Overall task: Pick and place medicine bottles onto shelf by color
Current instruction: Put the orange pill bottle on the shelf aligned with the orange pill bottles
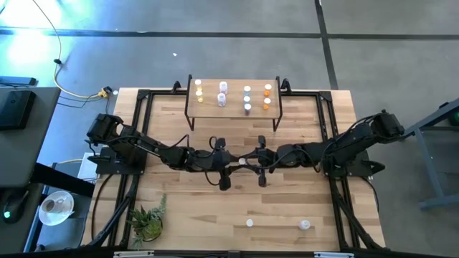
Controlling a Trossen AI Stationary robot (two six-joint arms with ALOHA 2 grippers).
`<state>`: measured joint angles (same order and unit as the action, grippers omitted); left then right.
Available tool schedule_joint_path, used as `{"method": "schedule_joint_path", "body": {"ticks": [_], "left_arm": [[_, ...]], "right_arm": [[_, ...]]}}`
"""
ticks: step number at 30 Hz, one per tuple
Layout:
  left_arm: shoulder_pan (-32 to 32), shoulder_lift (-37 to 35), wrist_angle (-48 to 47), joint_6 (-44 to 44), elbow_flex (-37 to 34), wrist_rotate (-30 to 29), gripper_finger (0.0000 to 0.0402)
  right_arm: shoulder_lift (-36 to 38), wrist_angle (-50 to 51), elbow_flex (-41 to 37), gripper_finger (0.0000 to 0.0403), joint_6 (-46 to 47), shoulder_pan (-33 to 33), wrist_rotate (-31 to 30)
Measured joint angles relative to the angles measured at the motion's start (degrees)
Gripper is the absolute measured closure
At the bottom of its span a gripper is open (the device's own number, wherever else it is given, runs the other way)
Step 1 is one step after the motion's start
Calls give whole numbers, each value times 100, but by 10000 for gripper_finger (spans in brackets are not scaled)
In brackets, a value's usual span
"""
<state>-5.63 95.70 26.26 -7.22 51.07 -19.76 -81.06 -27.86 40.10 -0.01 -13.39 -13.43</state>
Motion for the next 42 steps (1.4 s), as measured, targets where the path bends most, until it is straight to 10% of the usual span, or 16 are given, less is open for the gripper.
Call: {"method": "schedule_joint_path", "body": {"ticks": [11,23,42], "left_arm": [[0,4,7,10,0,-12,307],[0,0,-251,118,3,-191,199],[-462,-709,-966,445,2,-147,190]], "right_arm": [[2,20,2,297,-101,0,7],[339,42,2,297,-171,0,-150],[2254,522,2,297,-1160,420,-1732]]}}
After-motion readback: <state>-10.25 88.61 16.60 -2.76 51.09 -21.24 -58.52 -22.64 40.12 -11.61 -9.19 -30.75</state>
